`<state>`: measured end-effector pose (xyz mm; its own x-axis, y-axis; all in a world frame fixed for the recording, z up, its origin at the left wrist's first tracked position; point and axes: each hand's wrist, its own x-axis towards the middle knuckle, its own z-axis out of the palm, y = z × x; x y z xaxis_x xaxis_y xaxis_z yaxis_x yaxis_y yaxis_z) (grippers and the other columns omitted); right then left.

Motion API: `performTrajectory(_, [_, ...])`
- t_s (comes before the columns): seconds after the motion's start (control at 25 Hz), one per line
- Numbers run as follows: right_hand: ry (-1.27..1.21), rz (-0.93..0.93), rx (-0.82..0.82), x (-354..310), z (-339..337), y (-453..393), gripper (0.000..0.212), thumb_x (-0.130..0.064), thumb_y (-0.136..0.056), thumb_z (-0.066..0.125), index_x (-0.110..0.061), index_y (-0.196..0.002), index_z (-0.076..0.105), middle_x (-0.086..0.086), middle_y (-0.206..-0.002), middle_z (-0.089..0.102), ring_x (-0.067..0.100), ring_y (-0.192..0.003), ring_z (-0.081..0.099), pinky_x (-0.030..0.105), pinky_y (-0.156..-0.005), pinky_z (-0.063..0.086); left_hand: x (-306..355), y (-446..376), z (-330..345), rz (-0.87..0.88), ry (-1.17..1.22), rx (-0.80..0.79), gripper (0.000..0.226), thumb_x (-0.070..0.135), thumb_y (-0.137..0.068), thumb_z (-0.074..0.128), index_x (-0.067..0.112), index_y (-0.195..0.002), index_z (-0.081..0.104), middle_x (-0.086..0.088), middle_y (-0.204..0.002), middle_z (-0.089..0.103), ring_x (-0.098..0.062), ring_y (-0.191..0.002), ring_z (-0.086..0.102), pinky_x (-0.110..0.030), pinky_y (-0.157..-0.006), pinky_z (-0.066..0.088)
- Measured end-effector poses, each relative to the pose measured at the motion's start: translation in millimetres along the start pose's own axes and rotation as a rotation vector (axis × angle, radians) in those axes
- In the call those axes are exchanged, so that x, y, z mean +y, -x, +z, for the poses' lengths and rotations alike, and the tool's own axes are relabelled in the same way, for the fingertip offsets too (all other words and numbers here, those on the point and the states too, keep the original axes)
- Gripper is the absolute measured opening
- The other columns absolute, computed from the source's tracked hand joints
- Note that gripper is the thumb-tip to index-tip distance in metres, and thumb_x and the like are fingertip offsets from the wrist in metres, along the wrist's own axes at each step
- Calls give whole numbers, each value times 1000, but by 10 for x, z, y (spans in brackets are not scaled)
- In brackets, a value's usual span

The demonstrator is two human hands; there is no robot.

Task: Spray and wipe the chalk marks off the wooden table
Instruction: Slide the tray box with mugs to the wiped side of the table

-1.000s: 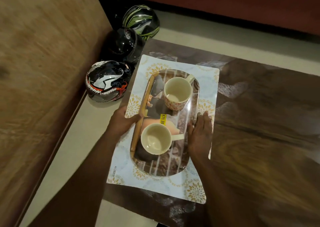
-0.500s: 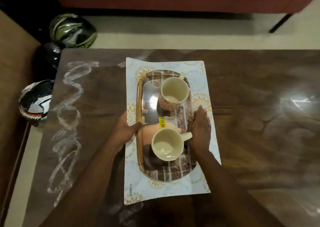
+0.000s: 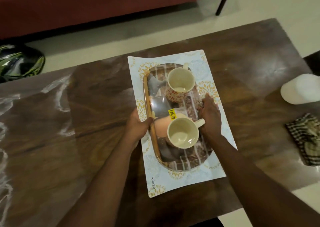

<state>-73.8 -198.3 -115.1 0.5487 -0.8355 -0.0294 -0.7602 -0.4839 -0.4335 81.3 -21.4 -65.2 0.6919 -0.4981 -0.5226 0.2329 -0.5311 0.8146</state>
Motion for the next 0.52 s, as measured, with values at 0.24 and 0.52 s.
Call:
performTrajectory(0.24, [8, 35, 14, 838, -405, -432, 45, -5, -96, 42, 3, -140, 35, 23, -140, 44, 35, -132, 39, 47, -109, 30, 294, -78, 991, -16, 38, -2, 35, 2, -89, 66, 26, -112, 58, 5, -103, 68, -14, -95, 66, -28, -76, 53])
performTrajectory(0.52, [-77, 43, -24, 1297, -734, -695, 42, -3, -93, 42, 1, -134, 41, 20, -140, 46, 34, -132, 38, 46, -108, 30, 448, -115, 1554, -28, -76, 8, 33, 8, -87, 69, 23, -115, 59, 1, -109, 68, -26, -107, 67, -42, -92, 54])
